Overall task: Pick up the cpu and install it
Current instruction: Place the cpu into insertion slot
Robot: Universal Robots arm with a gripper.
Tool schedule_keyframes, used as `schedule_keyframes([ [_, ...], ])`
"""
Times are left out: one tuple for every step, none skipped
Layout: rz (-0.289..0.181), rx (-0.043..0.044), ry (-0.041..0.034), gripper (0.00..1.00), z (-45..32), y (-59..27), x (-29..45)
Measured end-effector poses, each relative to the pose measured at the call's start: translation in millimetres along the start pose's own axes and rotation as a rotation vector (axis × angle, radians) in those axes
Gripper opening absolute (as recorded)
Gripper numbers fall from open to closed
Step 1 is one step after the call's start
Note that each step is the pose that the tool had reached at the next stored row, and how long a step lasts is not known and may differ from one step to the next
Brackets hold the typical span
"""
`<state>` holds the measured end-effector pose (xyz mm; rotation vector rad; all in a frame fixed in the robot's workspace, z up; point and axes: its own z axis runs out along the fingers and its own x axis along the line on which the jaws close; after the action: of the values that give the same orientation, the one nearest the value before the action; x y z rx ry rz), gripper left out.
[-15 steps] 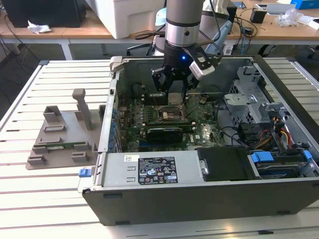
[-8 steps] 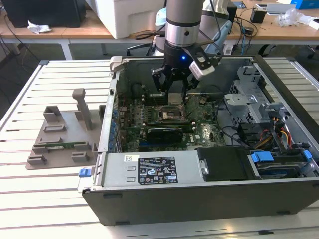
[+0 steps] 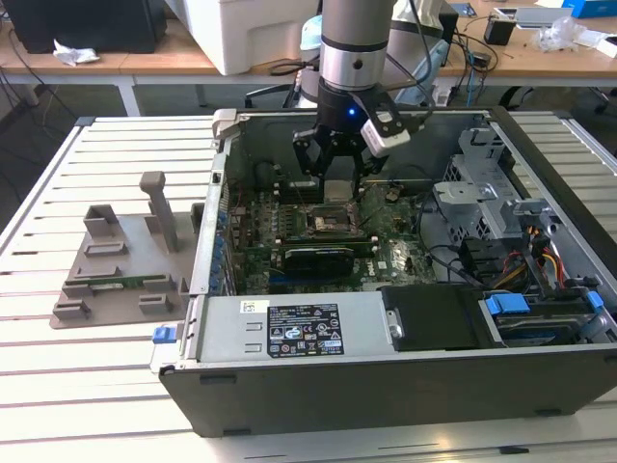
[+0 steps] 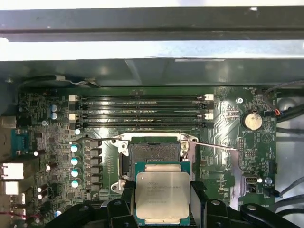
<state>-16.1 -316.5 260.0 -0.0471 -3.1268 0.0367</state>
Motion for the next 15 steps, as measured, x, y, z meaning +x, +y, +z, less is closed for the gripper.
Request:
schedule_keyframes([
  [0.019, -0.0002, 0.0005, 0.55, 0.1, 0.0, 0.0],
  [0.034, -0.0004, 0.0008, 0.55, 0.2, 0.0, 0.0],
  [0.057, -0.0006, 0.0013, 0.55, 0.3, 0.0, 0.0],
  [0.084, -0.0009, 0.0020, 0.55, 0.3, 0.0, 0.0],
  [0.107, -0.0013, 0.0025, 0.55, 0.4, 0.0, 0.0],
  [0.119, -0.0015, 0.0028, 0.55, 0.4, 0.0, 0.0],
  [0.137, -0.0016, 0.0031, 0.55, 0.4, 0.0, 0.0],
  [0.163, -0.0019, 0.0038, 0.55, 0.4, 0.0, 0.0],
  [0.186, -0.0020, 0.0044, 0.55, 0.4, 0.0, 0.0],
  [0.210, -0.0022, 0.0049, 0.55, 0.4, 0.0, 0.0],
  [0.240, -0.0020, 0.0055, 0.55, 0.4, 0.0, 0.0],
  [0.261, -0.0021, 0.0060, 0.55, 0.4, 0.0, 0.0],
  [0.273, -0.0022, 0.0064, 0.55, 0.4, 0.0, 0.0],
  [0.286, -0.0024, 0.0066, 0.55, 0.4, 0.0, 0.0],
  [0.304, -0.0027, 0.0071, 0.55, 0.4, 0.0, 0.0],
])
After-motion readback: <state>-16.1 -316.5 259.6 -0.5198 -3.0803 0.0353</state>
